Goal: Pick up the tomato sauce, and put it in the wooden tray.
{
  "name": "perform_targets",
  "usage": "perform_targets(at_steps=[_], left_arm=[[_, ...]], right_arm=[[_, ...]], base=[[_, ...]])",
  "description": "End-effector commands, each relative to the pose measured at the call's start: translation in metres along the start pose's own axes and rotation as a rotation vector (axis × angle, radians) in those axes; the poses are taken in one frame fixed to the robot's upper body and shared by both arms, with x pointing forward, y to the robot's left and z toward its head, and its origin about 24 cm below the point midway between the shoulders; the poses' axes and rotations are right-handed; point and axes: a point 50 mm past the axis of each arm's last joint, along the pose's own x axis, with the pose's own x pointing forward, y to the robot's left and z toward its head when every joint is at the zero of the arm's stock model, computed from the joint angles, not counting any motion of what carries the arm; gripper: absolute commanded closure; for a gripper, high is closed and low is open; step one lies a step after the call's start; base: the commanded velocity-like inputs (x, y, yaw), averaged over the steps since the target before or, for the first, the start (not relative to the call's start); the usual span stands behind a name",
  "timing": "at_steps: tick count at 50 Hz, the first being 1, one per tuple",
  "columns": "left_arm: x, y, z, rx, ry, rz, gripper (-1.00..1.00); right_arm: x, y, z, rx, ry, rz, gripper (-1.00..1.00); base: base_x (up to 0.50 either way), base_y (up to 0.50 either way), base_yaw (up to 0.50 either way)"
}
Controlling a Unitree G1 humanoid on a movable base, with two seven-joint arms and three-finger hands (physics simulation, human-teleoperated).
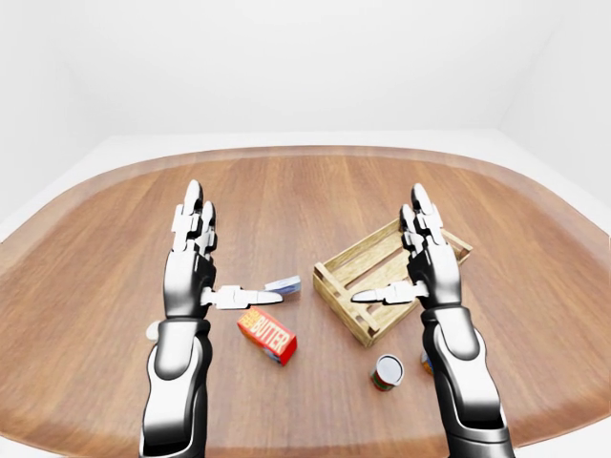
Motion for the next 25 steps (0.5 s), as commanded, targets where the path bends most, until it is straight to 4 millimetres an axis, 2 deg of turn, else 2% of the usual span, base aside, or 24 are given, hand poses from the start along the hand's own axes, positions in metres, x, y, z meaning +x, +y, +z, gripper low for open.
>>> perform_targets(at_steps=[1,25], left_arm=[[-0.0003,0.0005,0.0020,0.002,-0.008,0.001,-1.00],[0.0001,0.0000,0.0009,0.000,-0.004,0.000,-1.00]], right_arm=[[-0.0006,0.0027,-0.0003,-0.003,0.002,0.013,-1.00],[-0.0021,-0.0014,0.0057,-0.020,-0.022,0.008,-1.00]], base=[[0.00,0.50,0.00],[0.00,0.02,0.00]])
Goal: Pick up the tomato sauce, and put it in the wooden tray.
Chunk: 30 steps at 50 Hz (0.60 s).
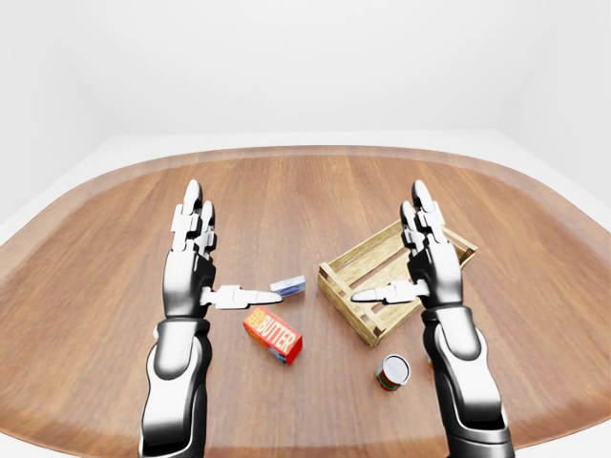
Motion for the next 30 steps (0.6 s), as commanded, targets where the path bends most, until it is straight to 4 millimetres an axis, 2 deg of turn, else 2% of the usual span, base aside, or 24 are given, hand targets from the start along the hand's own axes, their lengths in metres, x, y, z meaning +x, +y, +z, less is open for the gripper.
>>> perform_targets(at_steps=[1,8,18,26,30], left_arm=[[0.000,-0.001,0.001,-0.001,-0.005,-0.001,-1.00],[-0.001,0.000,0.001,-0.001,-0.002,0.002,-1.00],[0.000,-0.001,0.000,0.000,0.001,0.000,-1.00],[-0.001,-0.001,0.001,0.001,-0.002,0.000,-1.00],[0.000,-0.002,-0.004,0.001,0.016,-0.003,-1.00]], right_arm=[[-0.003,-0.003,0.000,-0.024,0.006,-0.002,-1.00],[-0.016,-0.007,-0.008,-0.047,0.054,0.000,-1.00],[-0.030,-0.009,-0.006,-0.023,0.066,0.018,-1.00],[-0.043,-0.007,-0.012,-0.051,0.116,0.045,-1.00],[-0.052,-0.006,-0.007,-0.067,0.118,0.056,-1.00]], base=[[0.00,0.00,0.00],[0.00,0.00,0.00],[0.00,0.00,0.00],[0.00,0.00,0.00],[0.00,0.00,0.00]])
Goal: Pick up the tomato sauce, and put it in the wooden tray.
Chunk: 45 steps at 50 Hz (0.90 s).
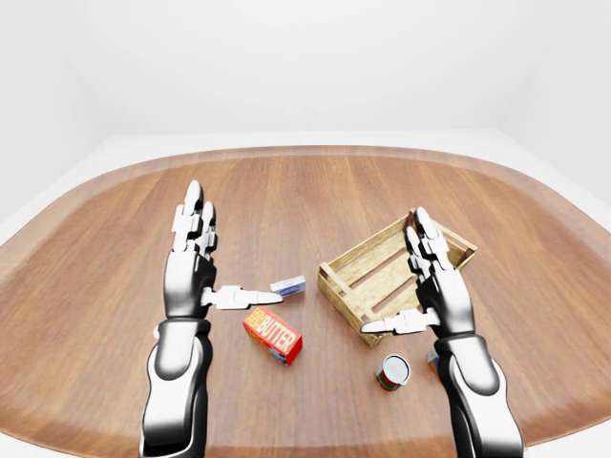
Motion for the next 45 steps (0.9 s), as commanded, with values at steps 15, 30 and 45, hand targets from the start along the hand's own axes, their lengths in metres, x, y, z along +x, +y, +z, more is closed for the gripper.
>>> perform_targets(at_steps=[15,30,45], left_arm=[[0.000,-0.003,-0.008,0.005,0.034,-0.009,-1.00],[-0.001,-0.003,-0.006,0.005,0.029,-0.009,-1.00],[0.000,-0.002,-0.006,0.002,0.027,-0.004,-1.00]], right_arm=[[-0.037,0.007,-0.006,-0.050,0.100,0.074,-1.00],[-0.059,0.004,-0.015,-0.053,0.194,0.042,-1.00],[-0.080,0.006,-0.023,-0.087,0.291,0.069,-1.00]], base=[[0.00,0.00,0.00],[0.00,0.00,0.00],[0.00,0.00,0.00]])
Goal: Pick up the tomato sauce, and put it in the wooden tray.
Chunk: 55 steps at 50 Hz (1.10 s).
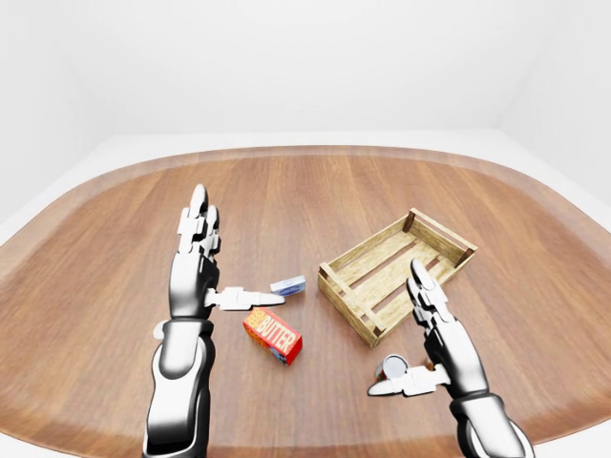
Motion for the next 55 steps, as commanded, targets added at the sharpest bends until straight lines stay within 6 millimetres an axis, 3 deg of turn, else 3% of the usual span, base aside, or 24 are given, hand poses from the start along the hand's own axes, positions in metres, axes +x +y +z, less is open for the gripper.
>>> perform_targets(at_steps=[1,14,55], left_arm=[[0.001,0.001,0.000,-0.001,0.001,0.002,-1.00],[0.001,-0.001,-0.003,0.003,0.010,-0.002,-1.00],[-0.002,-0.002,-0.007,0.006,0.030,-0.007,-1.00]], right_arm=[[-0.018,0.007,-0.014,-0.008,0.104,0.038,-1.00],[-0.033,0.017,-0.021,-0.006,0.157,0.082,-1.00],[-0.055,0.003,-0.049,-0.019,0.241,0.058,-1.00]], base=[[0.00,0.00,0.00],[0.00,0.00,0.00],[0.00,0.00,0.00]])
